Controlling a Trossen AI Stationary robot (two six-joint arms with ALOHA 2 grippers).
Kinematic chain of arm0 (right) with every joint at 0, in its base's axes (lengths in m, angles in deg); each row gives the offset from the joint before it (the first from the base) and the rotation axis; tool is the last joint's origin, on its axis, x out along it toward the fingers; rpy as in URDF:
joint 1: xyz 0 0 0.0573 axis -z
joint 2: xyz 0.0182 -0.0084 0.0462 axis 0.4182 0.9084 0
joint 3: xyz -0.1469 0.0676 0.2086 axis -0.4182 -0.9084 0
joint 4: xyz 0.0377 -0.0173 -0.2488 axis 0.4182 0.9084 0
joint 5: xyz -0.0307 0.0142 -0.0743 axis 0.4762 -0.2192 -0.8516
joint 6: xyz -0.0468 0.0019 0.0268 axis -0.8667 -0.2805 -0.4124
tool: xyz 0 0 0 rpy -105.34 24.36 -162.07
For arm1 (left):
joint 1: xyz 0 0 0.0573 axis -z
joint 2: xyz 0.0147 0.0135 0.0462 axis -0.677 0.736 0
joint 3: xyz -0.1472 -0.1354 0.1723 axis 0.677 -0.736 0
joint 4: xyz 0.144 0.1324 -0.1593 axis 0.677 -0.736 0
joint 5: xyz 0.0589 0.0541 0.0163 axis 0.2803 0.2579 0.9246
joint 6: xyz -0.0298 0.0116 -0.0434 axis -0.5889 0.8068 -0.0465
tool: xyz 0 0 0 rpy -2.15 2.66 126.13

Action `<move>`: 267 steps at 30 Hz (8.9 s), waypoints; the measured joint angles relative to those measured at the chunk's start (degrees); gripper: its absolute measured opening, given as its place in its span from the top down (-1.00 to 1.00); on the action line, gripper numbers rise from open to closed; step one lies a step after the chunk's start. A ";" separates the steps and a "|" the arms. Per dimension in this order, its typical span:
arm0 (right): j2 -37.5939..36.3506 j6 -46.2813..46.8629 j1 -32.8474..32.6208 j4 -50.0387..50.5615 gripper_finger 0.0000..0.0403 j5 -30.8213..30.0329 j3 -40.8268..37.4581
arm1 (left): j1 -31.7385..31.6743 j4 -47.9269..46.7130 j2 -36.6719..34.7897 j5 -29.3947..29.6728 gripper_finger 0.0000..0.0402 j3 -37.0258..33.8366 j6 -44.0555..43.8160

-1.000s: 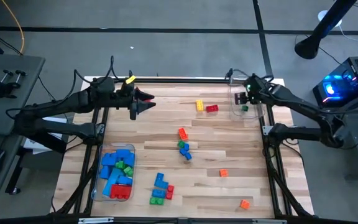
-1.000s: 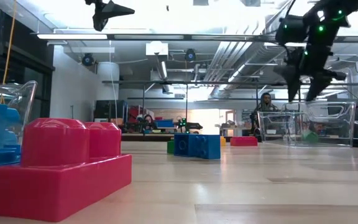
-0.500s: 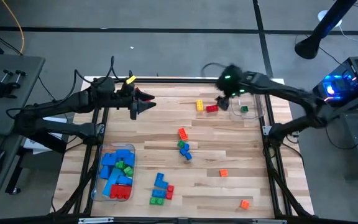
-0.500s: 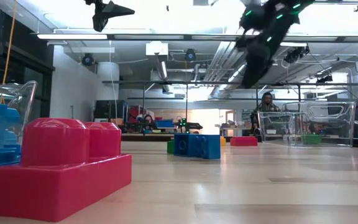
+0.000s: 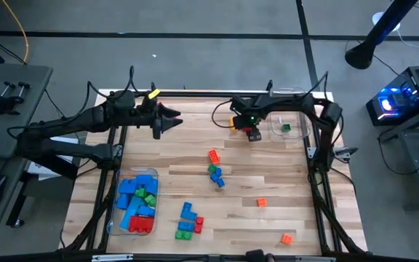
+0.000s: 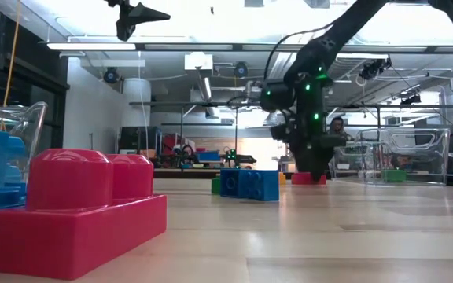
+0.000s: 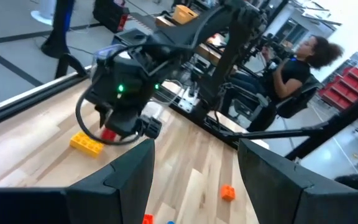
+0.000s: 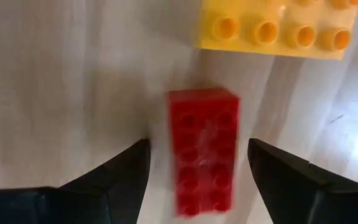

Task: Sort blocks by size
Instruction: Put the small red game piece into the top transparent bin, then put the small yellow game piece into the top transparent bin, then put the small red game piece into the top transparent bin

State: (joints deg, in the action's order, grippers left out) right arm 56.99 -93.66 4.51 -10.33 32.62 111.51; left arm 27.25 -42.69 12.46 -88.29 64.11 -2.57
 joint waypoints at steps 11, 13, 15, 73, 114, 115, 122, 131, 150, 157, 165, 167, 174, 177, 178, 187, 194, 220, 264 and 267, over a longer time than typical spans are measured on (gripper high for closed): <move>0.54 5.87 -0.64 -0.12 0.34 -1.53 0.02 | -0.04 0.02 0.00 1.61 -0.07 0.00 0.06; -1.21 9.32 -0.46 -0.08 0.31 -1.50 -0.06 | -0.04 0.03 0.00 1.67 -0.07 0.00 0.75; -4.54 12.18 0.45 1.14 0.31 -0.55 -0.10 | -0.04 0.03 0.00 1.78 -0.07 0.00 1.62; 1.50 82.87 -2.33 -9.32 -0.40 -2.56 5.31 | -0.11 -0.02 0.13 1.96 -0.07 0.00 0.59; 6.74 78.17 -5.57 -8.48 -0.39 -5.55 6.65 | -0.11 -0.07 0.48 1.94 -0.07 0.00 0.66; 6.74 77.47 -5.33 -8.49 -0.38 -4.77 6.65 | -0.11 -0.07 0.51 1.94 -0.07 0.00 0.85; 6.85 81.61 -4.39 -8.57 -0.01 -3.17 6.65 | -0.11 -0.14 0.92 1.94 -0.07 0.00 1.09; 0.71 73.61 -3.81 -3.32 0.33 -5.98 6.38 | -0.11 -0.11 0.90 1.94 -0.07 0.00 1.12; -20.41 71.13 19.50 26.66 0.33 -19.39 6.50 | 0.57 -0.05 0.90 1.88 -0.07 0.00 0.63; -20.43 66.16 22.04 26.35 -0.31 -12.31 6.52 | 0.31 0.02 0.90 2.03 -0.07 0.00 0.61; -22.14 64.31 21.68 26.00 -0.62 -11.97 6.52 | -1.73 -0.96 3.03 3.62 -0.07 1.06 -6.32; -23.85 64.36 21.19 24.86 -0.63 -12.05 6.52 | -5.53 -7.20 7.06 1.98 -0.07 5.00 -7.76; -29.24 66.90 19.36 24.78 -0.63 -8.81 6.54 | -16.34 -40.98 31.90 6.13 -0.01 24.99 9.96; -30.79 68.13 17.09 26.26 -0.63 -7.33 6.56 | -19.61 -47.61 39.86 10.21 0.00 26.23 8.82; -31.03 68.27 16.03 26.67 -0.63 -7.31 6.56 | -20.41 -47.59 41.79 10.99 0.00 25.66 7.76; -31.09 73.56 6.00 24.36 -0.64 -7.89 6.56 | -22.69 -38.41 51.76 13.58 0.00 20.94 3.51; -31.09 77.59 -2.68 23.73 -0.64 -9.26 6.56 | -23.28 -36.48 54.10 14.82 0.00 20.90 1.61; -31.07 84.79 -13.31 24.24 -0.64 -15.81 6.56 | -20.84 -37.06 59.96 11.75 0.25 21.03 3.34; -46.52 89.03 -18.77 10.70 -0.64 -26.06 6.59 | -1.08 20.80 98.27 -3.94 0.49 81.09 -5.87; -46.52 89.03 -18.77 10.14 -0.64 -26.34 6.59 | -0.73 22.62 100.79 0.55 0.41 82.50 -5.96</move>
State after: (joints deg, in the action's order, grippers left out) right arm 10.46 -4.63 -14.26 -0.19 6.28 118.09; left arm 26.52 -20.07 113.25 -87.74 146.61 -8.53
